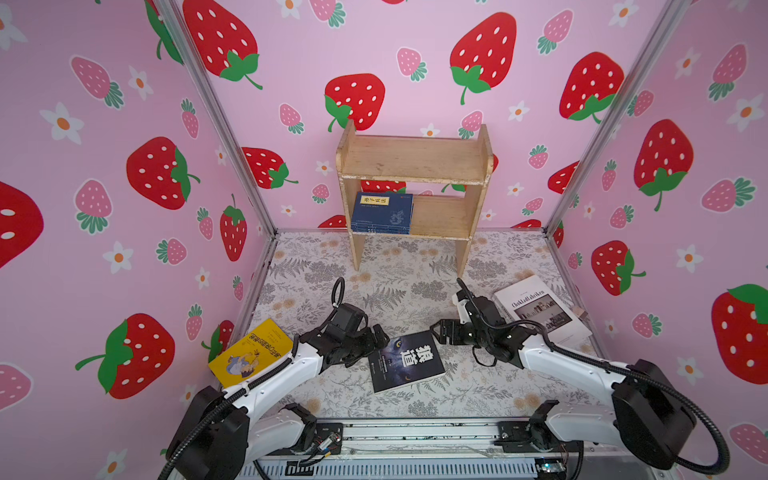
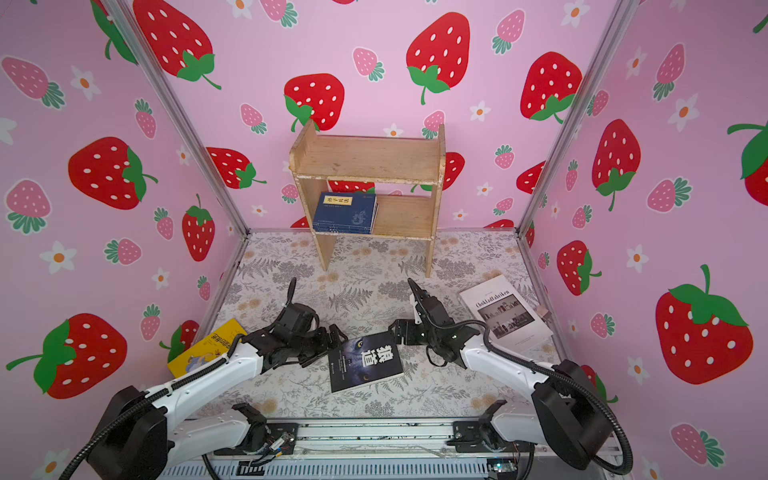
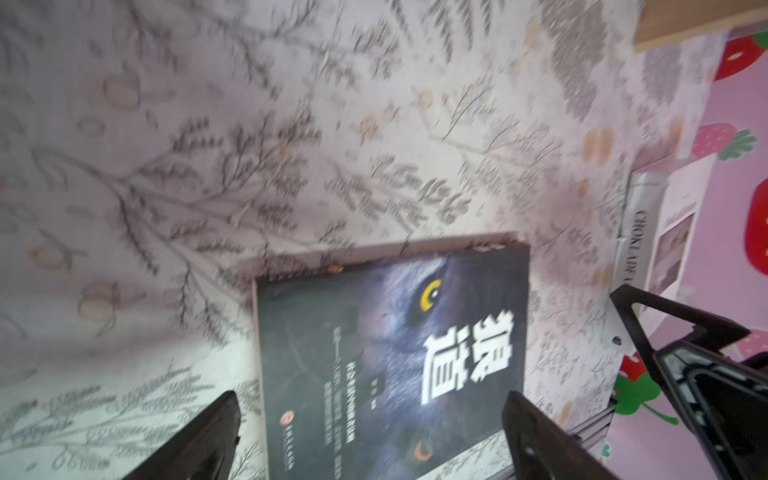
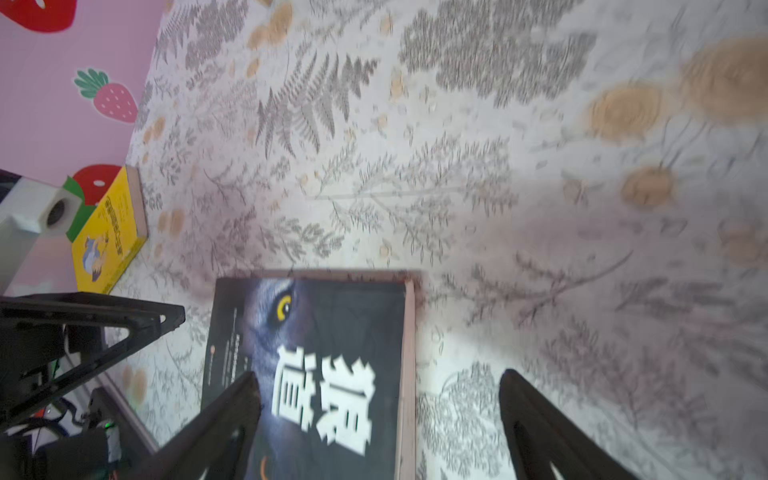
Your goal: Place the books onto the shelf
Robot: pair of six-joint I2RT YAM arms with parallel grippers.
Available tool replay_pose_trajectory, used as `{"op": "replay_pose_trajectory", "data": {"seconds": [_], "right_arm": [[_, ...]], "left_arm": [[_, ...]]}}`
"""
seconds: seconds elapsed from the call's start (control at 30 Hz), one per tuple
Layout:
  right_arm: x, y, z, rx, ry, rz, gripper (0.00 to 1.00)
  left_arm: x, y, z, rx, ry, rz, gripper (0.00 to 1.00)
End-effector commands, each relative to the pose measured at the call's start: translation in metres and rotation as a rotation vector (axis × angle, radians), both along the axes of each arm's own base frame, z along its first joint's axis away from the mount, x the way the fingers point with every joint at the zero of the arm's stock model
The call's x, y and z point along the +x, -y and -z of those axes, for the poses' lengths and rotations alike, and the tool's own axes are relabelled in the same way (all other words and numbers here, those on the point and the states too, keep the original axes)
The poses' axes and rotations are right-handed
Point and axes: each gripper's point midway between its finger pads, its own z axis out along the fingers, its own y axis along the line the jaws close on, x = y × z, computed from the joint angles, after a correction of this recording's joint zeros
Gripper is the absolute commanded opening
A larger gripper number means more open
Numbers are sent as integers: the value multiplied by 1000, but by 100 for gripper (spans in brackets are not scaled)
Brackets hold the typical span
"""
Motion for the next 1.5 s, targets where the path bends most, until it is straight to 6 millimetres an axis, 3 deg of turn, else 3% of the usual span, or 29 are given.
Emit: {"op": "replay_pose_trajectory", "data": {"seconds": [0.0,0.23,0.33,0.47,0.6,0.67,0.83,0.9,0.97,1.03,1.1,1.2,1.33,1.47], "right_arm": [[-16,-11,10,74,-58,-10,89],[-14,-28,40,109,-96,13,80],[-12,-42,41,125,-92,-14,77],[4,-70,39,126,-65,-71,75],[28,-114,20,178,-13,-156,74],[44,-138,7,205,29,-199,74],[87,-202,-36,335,123,-348,74],[105,-213,-58,376,170,-383,74],[128,-205,-78,389,212,-350,74],[150,-182,-92,370,247,-280,75],[163,-155,-97,310,274,-207,75],[173,-106,-87,143,285,-48,79],[152,-62,-66,10,256,43,82],[116,-40,-39,-6,193,85,82]], "left_arm": [[-10,-3,6,21,-24,-31,99],[-27,13,21,17,-21,2,99],[-31,14,31,31,-19,-17,99],[-31,25,29,6,1,-1,99],[-29,48,14,-66,64,76,99],[-33,72,-1,-152,103,169,99],[-37,117,-40,-206,250,369,99],[-35,132,-52,-228,276,420,99],[-35,142,-60,-228,292,458,99],[-31,136,-56,-161,277,447,99],[-31,125,-50,-85,260,437,99],[-27,104,-45,28,263,416,99],[-12,68,-35,132,230,330,99],[3,40,-16,158,185,225,100]]}}
